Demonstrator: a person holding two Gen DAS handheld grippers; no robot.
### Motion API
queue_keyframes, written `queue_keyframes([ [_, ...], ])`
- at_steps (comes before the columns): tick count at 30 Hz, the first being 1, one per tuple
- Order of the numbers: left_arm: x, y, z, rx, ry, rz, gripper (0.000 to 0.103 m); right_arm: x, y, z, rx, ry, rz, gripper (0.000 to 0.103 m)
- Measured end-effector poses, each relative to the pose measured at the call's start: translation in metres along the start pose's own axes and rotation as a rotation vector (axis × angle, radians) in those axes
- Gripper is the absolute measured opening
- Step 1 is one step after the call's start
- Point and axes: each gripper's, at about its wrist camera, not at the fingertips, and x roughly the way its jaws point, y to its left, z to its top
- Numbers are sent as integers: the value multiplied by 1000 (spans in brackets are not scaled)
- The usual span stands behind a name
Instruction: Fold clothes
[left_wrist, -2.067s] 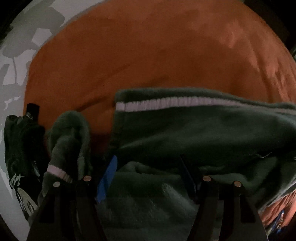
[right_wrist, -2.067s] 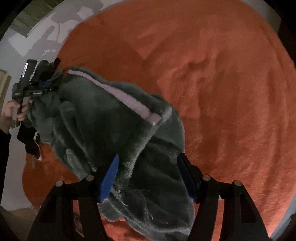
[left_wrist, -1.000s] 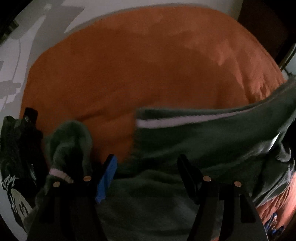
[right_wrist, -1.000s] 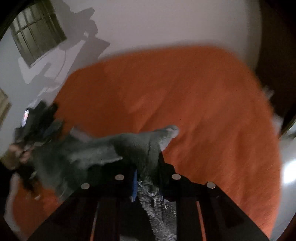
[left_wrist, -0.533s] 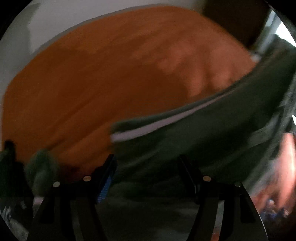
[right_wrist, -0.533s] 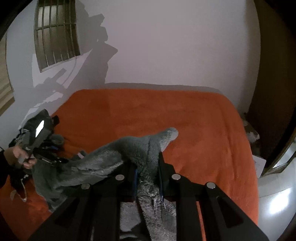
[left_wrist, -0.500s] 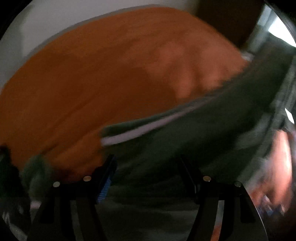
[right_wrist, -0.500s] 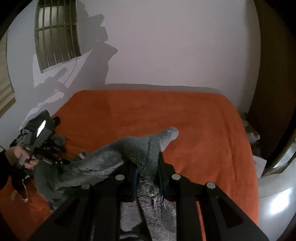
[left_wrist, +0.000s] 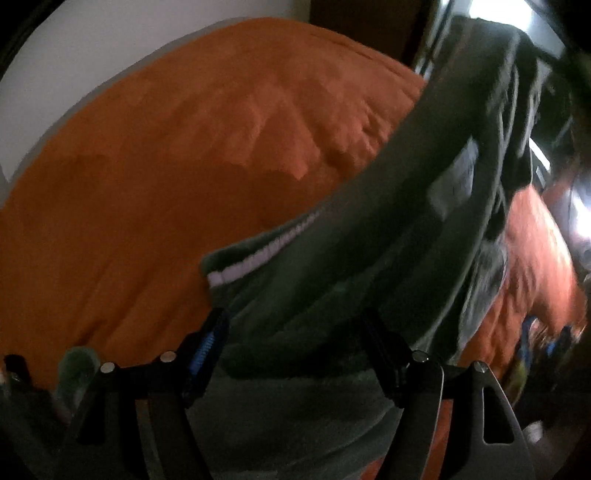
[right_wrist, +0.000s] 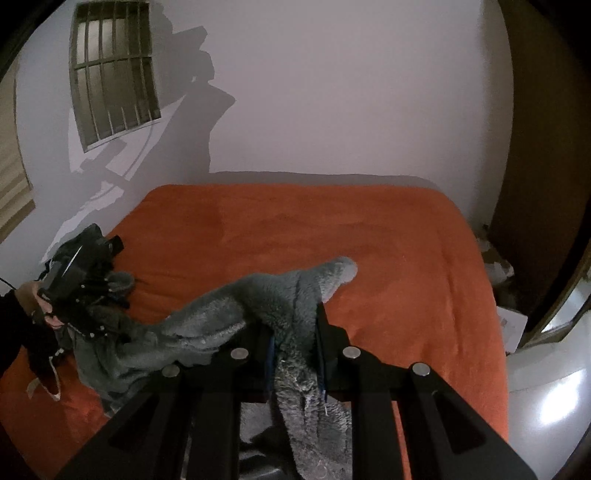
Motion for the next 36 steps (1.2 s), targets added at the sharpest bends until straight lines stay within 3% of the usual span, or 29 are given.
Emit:
queue_keyframes([
  [4,36,-10,1,37,45,109,74,-3,7,-1,-16,-14,9,16],
  [7,62,-15,2,49,81,114,73,-10,10,-4,-35,-27,22,16],
  [8,65,-16,3,57,70,116,69,-12,11,-5,-42,-30,25,16],
  [9,63,-12,4,36,43,128,43,-14,11,-6,-50,-31,25,16],
  [11,51,3,9,-61,-20,153,15,-17,10,-8,-59,-31,16,16],
  [13,32,19,13,-157,-96,187,14,-18,6,-9,-50,-33,0,16],
  [18,-82,43,22,-415,-416,339,13,-28,-5,0,-17,-68,-30,16],
  [22,-200,33,25,-612,-702,422,13,-55,1,31,-7,-175,-51,16],
  [25,-283,11,29,-693,-875,465,13,-94,7,65,20,-301,-55,16],
  [31,-442,-45,40,-642,-1119,572,13,-198,19,131,48,-567,-65,16],
  [36,-543,-97,45,-602,-1298,676,13,-299,27,175,45,-786,-77,16],
])
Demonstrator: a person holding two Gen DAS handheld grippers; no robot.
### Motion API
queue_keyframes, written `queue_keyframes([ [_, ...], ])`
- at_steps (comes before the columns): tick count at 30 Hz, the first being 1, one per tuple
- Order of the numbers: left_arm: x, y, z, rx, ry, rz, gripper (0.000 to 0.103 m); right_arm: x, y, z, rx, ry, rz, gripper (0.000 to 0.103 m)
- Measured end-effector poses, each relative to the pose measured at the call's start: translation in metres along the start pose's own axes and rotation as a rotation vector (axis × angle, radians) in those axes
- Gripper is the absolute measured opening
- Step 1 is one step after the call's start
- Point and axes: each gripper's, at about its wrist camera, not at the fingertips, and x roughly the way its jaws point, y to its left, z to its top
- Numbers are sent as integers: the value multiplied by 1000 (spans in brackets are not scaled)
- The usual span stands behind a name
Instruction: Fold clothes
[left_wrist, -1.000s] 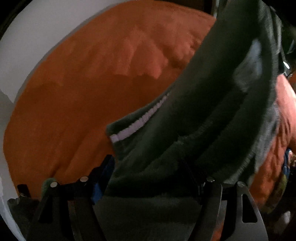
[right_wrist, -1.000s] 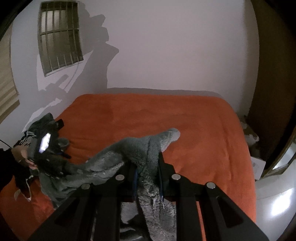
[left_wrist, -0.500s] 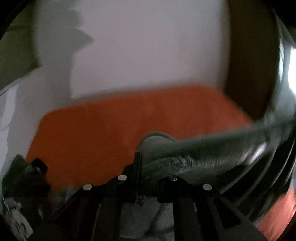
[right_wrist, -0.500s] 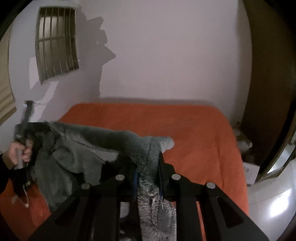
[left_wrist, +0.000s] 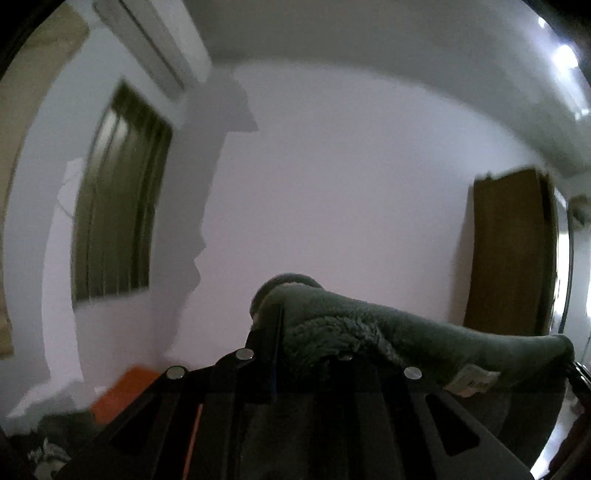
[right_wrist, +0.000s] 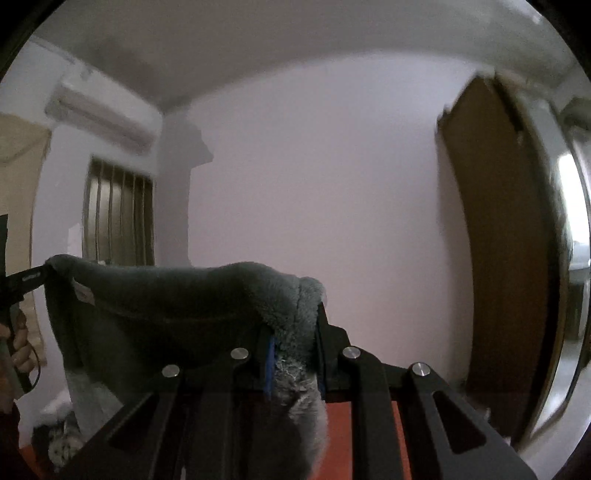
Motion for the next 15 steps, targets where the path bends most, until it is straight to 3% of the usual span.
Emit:
queue_keyframes([
  [4,-36,-18,38,36,-133,14,13,-34,10,42,-42,-111,-17,16],
  [7,-44,-18,49,38,-171,-3,13,-53,17,54,-56,-170,-33,16],
  [12,-50,-13,33,33,-147,-3,13,-67,17,49,-48,-197,-38,16],
  [15,-47,-19,13,33,-87,9,13,-57,14,34,-43,-170,-38,16],
])
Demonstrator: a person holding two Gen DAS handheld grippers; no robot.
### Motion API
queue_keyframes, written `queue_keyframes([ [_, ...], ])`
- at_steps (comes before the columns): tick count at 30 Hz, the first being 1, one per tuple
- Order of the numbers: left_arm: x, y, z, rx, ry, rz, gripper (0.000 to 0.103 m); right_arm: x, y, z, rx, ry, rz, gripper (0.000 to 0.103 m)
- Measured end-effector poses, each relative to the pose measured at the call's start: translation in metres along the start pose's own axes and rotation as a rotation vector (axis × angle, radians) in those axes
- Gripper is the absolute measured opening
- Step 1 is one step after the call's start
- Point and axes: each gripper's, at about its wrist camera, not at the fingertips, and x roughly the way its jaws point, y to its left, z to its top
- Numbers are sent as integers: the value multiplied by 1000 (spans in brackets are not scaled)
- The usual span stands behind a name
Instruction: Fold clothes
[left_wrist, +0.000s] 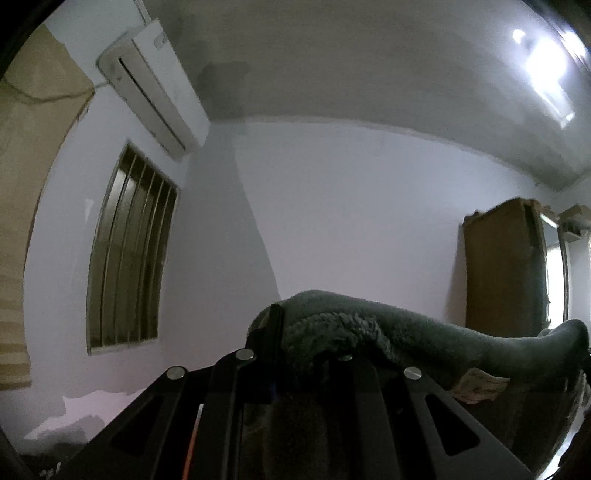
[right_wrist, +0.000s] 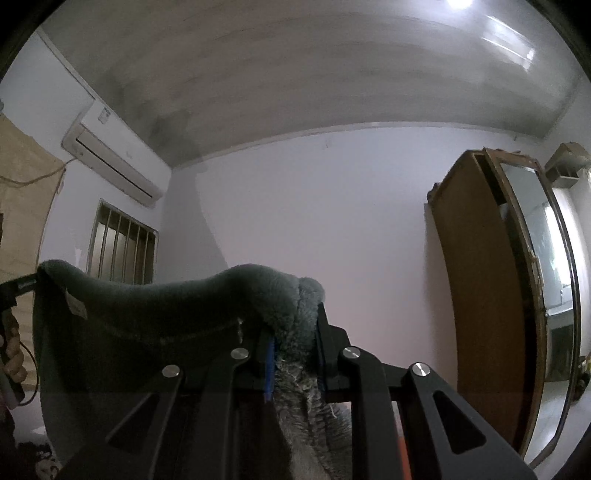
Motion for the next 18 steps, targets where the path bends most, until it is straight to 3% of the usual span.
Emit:
queue_keyframes([
  [3,20,-2,-29,4,90,16,13,14,-1,-25,9,66,5,16],
  [7,64,2,-95,27,251,52,13,50,-10,-84,49,230,14,16],
  [10,113,13,-178,69,409,98,13,87,-15,-145,53,383,15,16],
  [14,183,40,-305,59,679,134,13,146,-26,-247,71,613,33,16],
  [18,237,61,-413,57,881,172,13,199,-27,-345,37,768,31,16],
])
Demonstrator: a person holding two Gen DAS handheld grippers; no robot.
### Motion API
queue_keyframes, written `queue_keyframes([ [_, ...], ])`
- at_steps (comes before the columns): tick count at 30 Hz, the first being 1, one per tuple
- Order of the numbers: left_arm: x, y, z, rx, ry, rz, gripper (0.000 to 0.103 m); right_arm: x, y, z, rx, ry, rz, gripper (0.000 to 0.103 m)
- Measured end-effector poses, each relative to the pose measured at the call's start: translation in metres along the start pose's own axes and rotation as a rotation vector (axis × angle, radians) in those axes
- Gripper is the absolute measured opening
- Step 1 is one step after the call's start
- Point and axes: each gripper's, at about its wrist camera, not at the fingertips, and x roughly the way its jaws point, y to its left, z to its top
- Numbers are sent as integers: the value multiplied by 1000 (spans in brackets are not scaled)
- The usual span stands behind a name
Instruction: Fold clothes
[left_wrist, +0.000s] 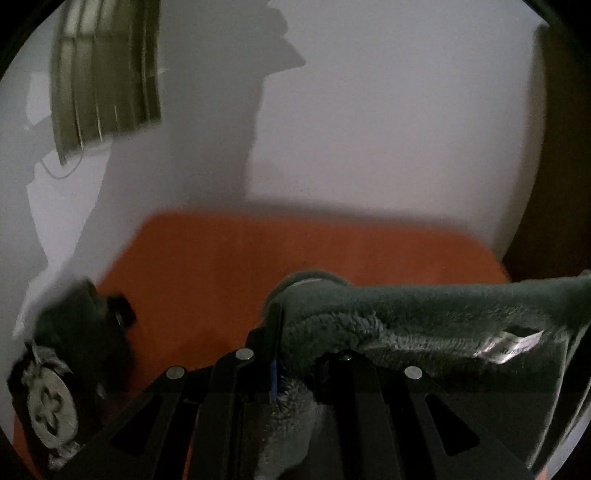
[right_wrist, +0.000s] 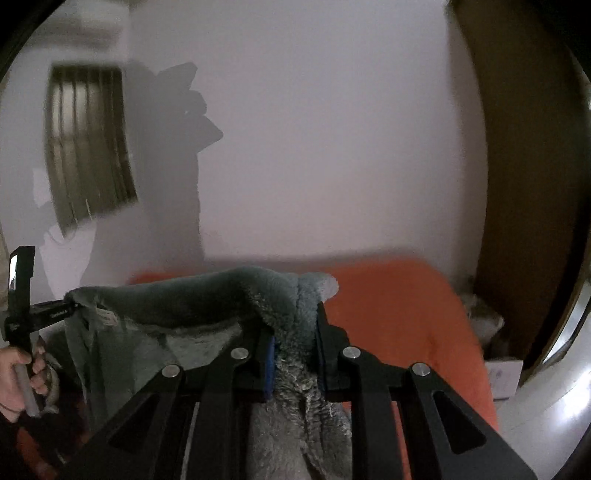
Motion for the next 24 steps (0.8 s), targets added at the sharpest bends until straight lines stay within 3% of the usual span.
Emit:
queue_keyframes([
  [3,72,-3,-10,37,103,34,13,70,-7,-17,15,110,-6,16],
  [7,142,-15,14,100,152,68,13,168,-28,-25,89,232,-23,16],
  [9,166,-20,42,67,159,77,13,202,-37,-14,98,220,-40,16],
  [12,187,-22,75,-81,93,72,13,238,-42,13,70,110,-56,16],
  [14,205,-38,89,-75,55,177,14,261,-44,23,81,93,-79,28],
  [15,215,-46,93,-65,65,214,14,274,-47,25,97,109,-92,51],
  [16,226,-52,94,-56,100,229,14,289,-54,24,131,149,-102,57],
  [18,257,-62,89,-21,227,201,16,303,-71,13,195,192,-90,61],
  [19,270,-64,83,-3,272,176,17,309,-79,2,229,228,-84,70],
  [24,302,-52,37,35,390,106,21,316,-121,-71,382,412,-28,71],
])
